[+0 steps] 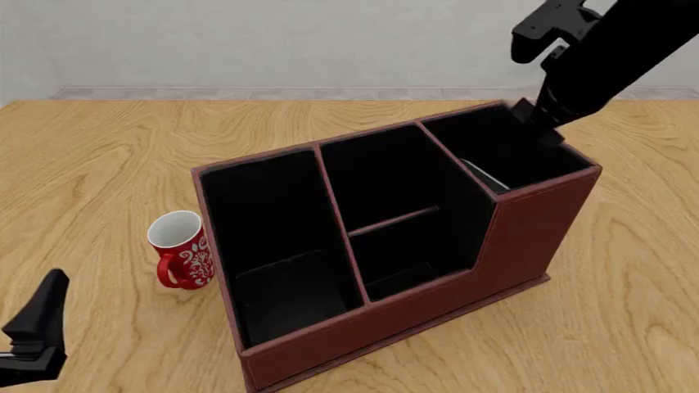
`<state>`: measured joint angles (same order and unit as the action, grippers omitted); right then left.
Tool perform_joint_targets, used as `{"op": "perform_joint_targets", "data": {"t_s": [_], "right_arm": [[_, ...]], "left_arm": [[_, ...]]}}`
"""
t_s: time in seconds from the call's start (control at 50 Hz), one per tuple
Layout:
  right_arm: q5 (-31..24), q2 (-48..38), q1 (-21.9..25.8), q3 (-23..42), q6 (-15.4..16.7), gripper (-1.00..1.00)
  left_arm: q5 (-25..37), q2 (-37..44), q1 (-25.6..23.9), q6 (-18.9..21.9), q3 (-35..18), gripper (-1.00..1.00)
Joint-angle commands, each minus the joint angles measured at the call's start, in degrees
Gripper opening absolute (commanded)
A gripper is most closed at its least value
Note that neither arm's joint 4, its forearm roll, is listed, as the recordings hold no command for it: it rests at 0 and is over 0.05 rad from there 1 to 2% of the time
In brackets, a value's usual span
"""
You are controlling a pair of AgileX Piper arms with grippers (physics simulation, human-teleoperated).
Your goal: Pick up the book and place it in the right compartment of the caddy.
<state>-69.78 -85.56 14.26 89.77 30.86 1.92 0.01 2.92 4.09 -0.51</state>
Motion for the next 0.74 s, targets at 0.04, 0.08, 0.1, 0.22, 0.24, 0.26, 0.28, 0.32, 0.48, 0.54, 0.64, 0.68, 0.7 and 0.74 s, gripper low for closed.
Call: {"op": "perform_joint_targets", "data": {"t_s": [0.04,0.08,0.1,0.22,0.24,0.26,0.28,0.32,0.48,0.54,0.64,0.68,0.7,0.74], "right_arm": [[-0.12,6.57,-0.57,-3.83,4.17,1.0],[-0.12,7.8,-0.6,-4.72,4.83,1.0],[-0.12,8.82,-1.0,-5.57,5.53,1.0],[-0.12,13.16,0.05,-7.81,6.51,1.0],[-0.12,14.03,0.3,-8.35,6.58,1.0],[-0.12,14.96,0.39,-8.49,6.89,1.0],[-0.12,15.66,0.94,-8.36,6.6,1.0],[-0.12,16.69,2.79,-7.1,5.42,1.0],[-0.12,20.99,6.45,-3.45,5.67,1.0],[-0.1,23.01,8.57,-2.49,4.73,1.0],[-0.07,25.24,10.48,-0.6,2.8,1.0],[0.57,27.13,11.05,-1.36,2.6,1.0],[1.12,27.88,10.93,-1.99,2.82,1.0],[2.46,29.8,11.78,-2.56,2.23,1.0]], "left_arm": [[1.13,0.0,-0.24,0.23,-1.78,1.0],[1.54,0.0,-0.43,0.35,-2.36,1.0],[1.8,0.0,-0.54,0.39,-2.77,1.0],[2.61,0.0,-0.69,0.44,-4.12,1.0],[2.72,0.0,-0.78,0.46,-4.27,1.0],[2.86,0.0,-0.92,0.62,-4.5,1.0],[3.06,0.02,-0.94,0.55,-4.86,1.0],[3.17,0.02,-1.02,0.83,-5.13,1.0],[4.08,0.02,-1.37,1.19,-6.32,1.0],[4.62,0.0,-1.48,1.3,-6.99,1.0],[5.12,0.0,-1.65,1.6,-7.47,1.0],[5.45,0.0,-1.76,1.7,-7.88,1.0],[5.51,0.0,-1.76,1.68,-7.95,1.0],[5.63,0.0,-1.74,2.0,-8.09,1.0]]}}
